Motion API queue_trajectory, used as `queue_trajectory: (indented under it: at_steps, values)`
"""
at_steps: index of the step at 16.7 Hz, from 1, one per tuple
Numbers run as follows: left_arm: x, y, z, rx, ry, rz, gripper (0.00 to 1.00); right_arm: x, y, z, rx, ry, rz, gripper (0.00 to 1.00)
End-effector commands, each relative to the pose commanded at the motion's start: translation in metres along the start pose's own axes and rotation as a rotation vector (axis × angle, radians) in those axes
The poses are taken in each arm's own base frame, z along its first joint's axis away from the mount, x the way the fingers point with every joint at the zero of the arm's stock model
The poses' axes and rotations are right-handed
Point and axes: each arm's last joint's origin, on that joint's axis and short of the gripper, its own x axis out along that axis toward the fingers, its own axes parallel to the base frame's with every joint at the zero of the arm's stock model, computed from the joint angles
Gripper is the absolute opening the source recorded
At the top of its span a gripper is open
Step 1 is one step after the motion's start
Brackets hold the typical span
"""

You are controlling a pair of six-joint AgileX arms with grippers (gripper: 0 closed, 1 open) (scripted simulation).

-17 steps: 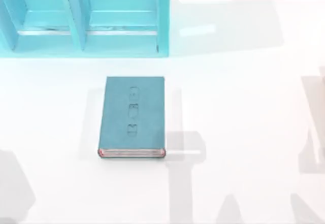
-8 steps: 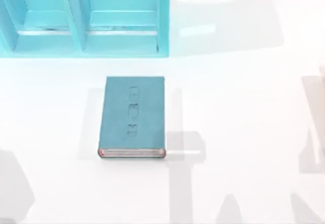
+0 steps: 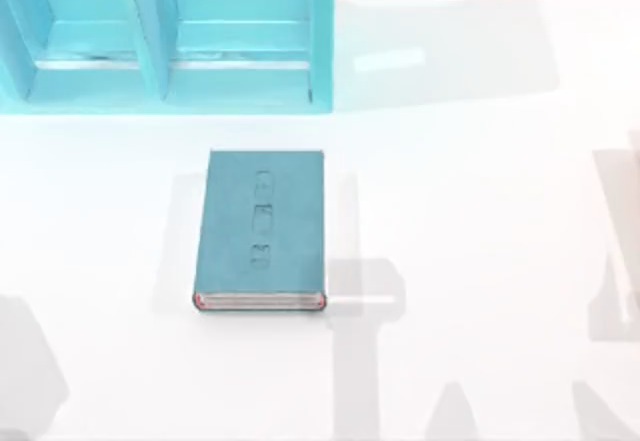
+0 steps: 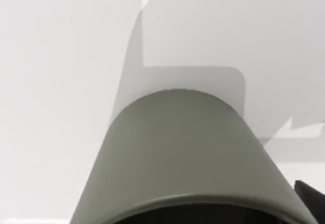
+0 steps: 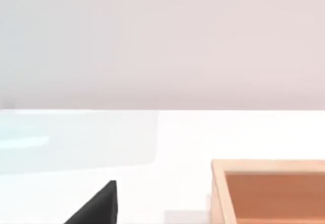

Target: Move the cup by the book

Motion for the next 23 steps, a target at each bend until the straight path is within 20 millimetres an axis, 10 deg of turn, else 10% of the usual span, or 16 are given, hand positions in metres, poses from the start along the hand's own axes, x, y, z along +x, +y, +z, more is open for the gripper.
queue_trajectory:
  at_steps: [23]
  values:
    - [-0.049,0.0,0.0,0.002,-0.003,-0.003,0.0,0.0,0.0,0.0,0.0,0.0,0.0,1.0]
